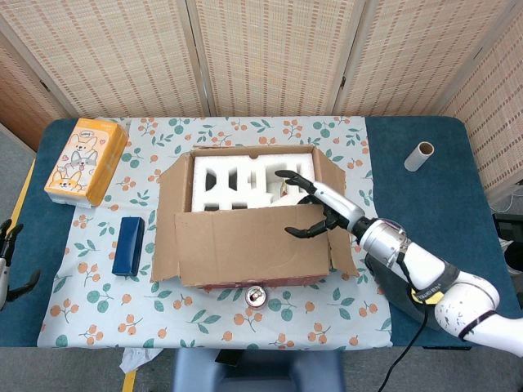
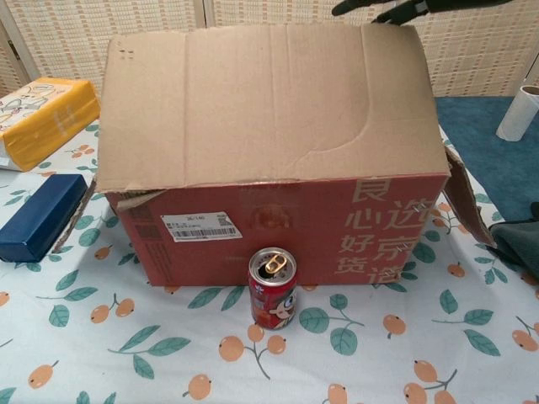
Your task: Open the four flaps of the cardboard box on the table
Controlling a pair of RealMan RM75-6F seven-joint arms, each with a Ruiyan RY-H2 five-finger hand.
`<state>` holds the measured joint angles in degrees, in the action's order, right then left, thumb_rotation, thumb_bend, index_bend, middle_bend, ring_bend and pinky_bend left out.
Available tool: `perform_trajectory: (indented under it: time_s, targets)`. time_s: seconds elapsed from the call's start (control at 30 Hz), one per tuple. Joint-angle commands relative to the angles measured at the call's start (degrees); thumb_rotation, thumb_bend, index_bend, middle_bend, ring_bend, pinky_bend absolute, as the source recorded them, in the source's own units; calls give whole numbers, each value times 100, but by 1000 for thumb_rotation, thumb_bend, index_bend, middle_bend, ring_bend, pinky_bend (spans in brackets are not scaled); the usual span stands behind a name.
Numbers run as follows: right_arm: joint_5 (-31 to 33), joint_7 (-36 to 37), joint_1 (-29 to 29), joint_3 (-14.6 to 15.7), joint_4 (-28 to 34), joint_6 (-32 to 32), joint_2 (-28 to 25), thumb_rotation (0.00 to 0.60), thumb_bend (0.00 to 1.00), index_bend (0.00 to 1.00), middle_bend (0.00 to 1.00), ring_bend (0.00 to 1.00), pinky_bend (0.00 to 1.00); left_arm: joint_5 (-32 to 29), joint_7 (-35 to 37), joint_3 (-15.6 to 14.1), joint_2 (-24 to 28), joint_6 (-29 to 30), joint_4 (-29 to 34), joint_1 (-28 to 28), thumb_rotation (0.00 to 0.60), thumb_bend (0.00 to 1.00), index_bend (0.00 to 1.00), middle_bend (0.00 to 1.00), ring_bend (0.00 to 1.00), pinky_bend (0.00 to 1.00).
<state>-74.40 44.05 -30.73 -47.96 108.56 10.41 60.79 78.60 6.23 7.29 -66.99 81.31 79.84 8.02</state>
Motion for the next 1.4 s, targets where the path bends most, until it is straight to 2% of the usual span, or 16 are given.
perform_trajectory:
  time_s: [0.03, 0.27, 0.33, 0.4, 0.53, 0.67, 0.77, 0.93, 1.0, 1.13, 1.27, 1.4]
  targets:
    - [-207, -150, 432, -67, 840, 506, -523, 600, 340, 0, 0, 39, 348, 64, 24, -19, 13, 50, 25, -9, 600, 382, 0, 0, 0, 0]
    - [-692, -629, 1216, 227, 2313, 1518, -1437, 600, 341, 0, 0, 35, 349, 328, 51, -109, 49, 268, 126, -66, 600, 381, 0, 0, 0, 0]
    - [-811, -747, 1433, 338, 2625, 1816, -1649, 600, 341, 0, 0, 36, 350, 383, 45, -131, 55, 316, 152, -81, 600, 381, 0, 0, 0, 0]
    - [-1213, -673, 1547, 533, 2643, 2078, -1730, 600, 341, 0, 0, 36, 350, 431, 32, -146, 61, 360, 179, -91, 600, 381, 0, 0, 0, 0]
    - [-2419, -244, 1843, 1171, 2643, 2696, -1923, 600, 341, 0, 0, 36, 351, 506, -22, -168, 55, 454, 230, -117, 600, 381, 0, 0, 0, 0]
    - [-3459, 70, 2163, 2059, 2643, 3371, -2242, 600, 341, 0, 0, 34, 356, 624, -92, -208, 55, 581, 297, -154, 600, 381, 0, 0, 0, 0]
    - [-3850, 123, 2257, 2638, 2643, 3618, -2379, 600, 341, 0, 0, 36, 360, 717, -143, -248, 56, 651, 339, -175, 600, 382, 0, 0, 0, 0]
    - [-4127, -321, 2441, 3308, 2643, 4133, -2434, 600, 341, 0, 0, 29, 357, 869, -210, -308, 56, 760, 393, -205, 600, 381, 0, 0, 0, 0]
    - [-4030, -733, 2530, 3426, 2569, 4308, -2368, 600, 341, 0, 0, 18, 331, 925, -242, -335, 54, 793, 410, -215, 600, 382, 0, 0, 0, 0]
    - [-3725, -1719, 2648, 3577, 2106, 4650, -1988, 600, 341, 0, 0, 0, 217, 996, -319, -381, 50, 790, 445, -214, 600, 380, 0, 0, 0, 0]
    - [-3258, -2873, 2761, 3616, 1340, 5133, -1258, 600, 341, 0, 0, 0, 138, 1026, -426, -417, 43, 739, 479, -196, 600, 381, 0, 0, 0, 0]
    - [-2966, -4035, 2943, 3680, 467, 5693, -519, 600, 341, 0, 0, 0, 7, 1013, -542, -423, 37, 693, 512, -178, 600, 381, 0, 0, 0, 0]
